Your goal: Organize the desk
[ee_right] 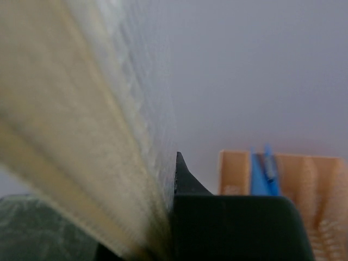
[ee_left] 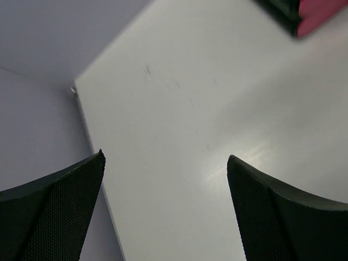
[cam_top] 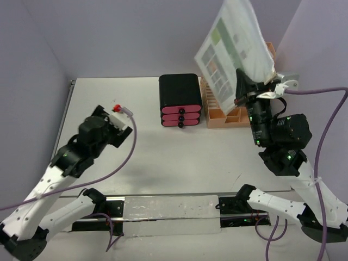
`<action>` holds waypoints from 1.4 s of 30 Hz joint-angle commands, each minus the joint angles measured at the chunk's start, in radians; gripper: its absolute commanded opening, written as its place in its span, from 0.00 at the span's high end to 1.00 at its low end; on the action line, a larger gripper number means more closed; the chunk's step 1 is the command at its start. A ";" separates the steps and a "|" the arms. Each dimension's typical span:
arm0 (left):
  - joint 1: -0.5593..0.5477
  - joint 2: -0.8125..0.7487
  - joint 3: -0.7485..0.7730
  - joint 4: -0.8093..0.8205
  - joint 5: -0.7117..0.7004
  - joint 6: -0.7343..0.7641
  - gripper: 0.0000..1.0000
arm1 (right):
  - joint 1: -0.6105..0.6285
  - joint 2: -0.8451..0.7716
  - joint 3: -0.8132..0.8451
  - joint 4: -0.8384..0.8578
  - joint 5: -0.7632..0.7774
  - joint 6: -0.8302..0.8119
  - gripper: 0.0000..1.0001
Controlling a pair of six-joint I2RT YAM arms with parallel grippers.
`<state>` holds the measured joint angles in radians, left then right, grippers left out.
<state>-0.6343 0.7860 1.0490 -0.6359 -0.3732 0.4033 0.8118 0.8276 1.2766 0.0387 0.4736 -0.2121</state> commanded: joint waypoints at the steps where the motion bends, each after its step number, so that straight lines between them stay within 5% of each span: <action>1: 0.058 0.086 -0.121 0.117 0.003 0.014 0.01 | -0.070 0.110 0.047 0.334 0.195 -0.233 1.00; 8: 0.407 0.215 -0.148 0.215 0.332 -0.014 0.01 | -0.310 0.260 0.075 0.386 -0.038 -0.071 1.00; 14: 0.478 0.266 -0.215 0.293 0.362 -0.019 0.01 | -0.433 0.378 0.107 0.397 -0.167 0.005 1.00; 31: 0.613 0.485 -0.223 0.422 0.413 -0.017 0.01 | -0.531 0.721 -0.003 0.725 -0.014 0.058 1.00; 42: 0.631 0.565 -0.192 0.446 0.408 -0.017 0.01 | -0.554 0.904 -0.046 0.894 -0.091 0.138 1.00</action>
<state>-0.0142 1.3317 0.8010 -0.2511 0.0139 0.3988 0.2622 1.6964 1.2205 0.7419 0.4104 -0.1263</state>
